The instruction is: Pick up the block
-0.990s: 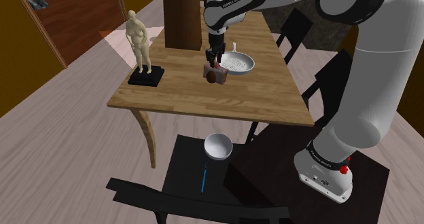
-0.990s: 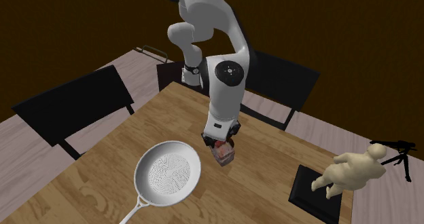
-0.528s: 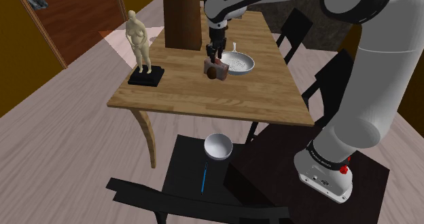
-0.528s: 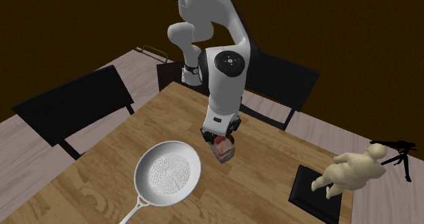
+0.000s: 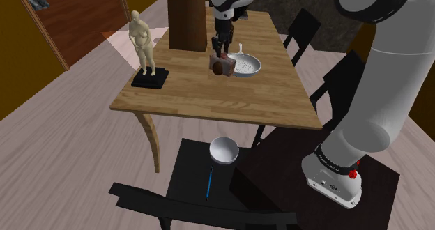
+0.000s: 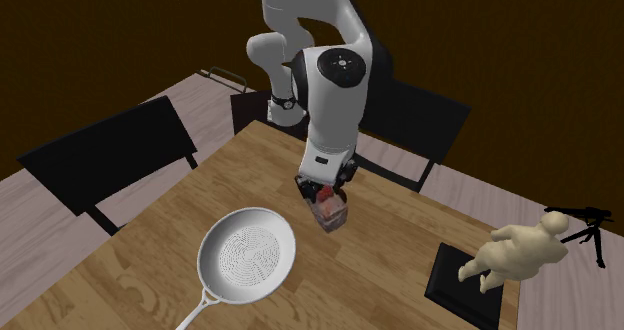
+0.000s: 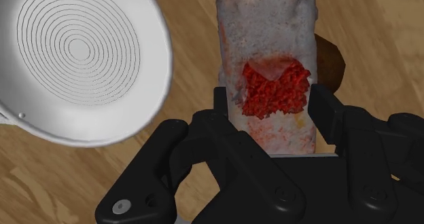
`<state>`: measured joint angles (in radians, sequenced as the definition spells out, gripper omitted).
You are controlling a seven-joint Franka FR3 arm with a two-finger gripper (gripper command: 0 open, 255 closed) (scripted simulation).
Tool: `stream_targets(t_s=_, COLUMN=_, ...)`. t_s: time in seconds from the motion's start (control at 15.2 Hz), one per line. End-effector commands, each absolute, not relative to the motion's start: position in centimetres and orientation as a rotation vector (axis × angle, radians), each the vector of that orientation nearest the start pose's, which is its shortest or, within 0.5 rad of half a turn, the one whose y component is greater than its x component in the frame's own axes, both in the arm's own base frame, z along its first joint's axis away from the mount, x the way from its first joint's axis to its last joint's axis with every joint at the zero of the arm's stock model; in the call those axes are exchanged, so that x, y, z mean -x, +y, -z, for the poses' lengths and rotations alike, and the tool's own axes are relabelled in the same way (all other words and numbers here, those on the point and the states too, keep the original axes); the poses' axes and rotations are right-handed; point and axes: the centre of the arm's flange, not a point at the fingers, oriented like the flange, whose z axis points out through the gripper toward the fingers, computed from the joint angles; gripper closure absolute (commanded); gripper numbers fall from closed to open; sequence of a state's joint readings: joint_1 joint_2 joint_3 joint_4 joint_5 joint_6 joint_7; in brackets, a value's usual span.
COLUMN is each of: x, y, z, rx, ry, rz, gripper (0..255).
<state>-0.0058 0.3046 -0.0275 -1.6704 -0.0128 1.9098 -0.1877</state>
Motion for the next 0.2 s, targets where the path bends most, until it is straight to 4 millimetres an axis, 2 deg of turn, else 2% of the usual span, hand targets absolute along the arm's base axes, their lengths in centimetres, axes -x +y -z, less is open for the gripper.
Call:
stream_targets(t_s=0.0, x=-64.05, y=-2.19, z=-43.37, rx=3.143, ry=-0.252, rz=-0.105, gripper=255)
stream_targets(t_s=0.13, x=-64.05, y=-2.19, z=-43.45, rx=3.143, ry=-0.252, rz=-0.105, gripper=255)
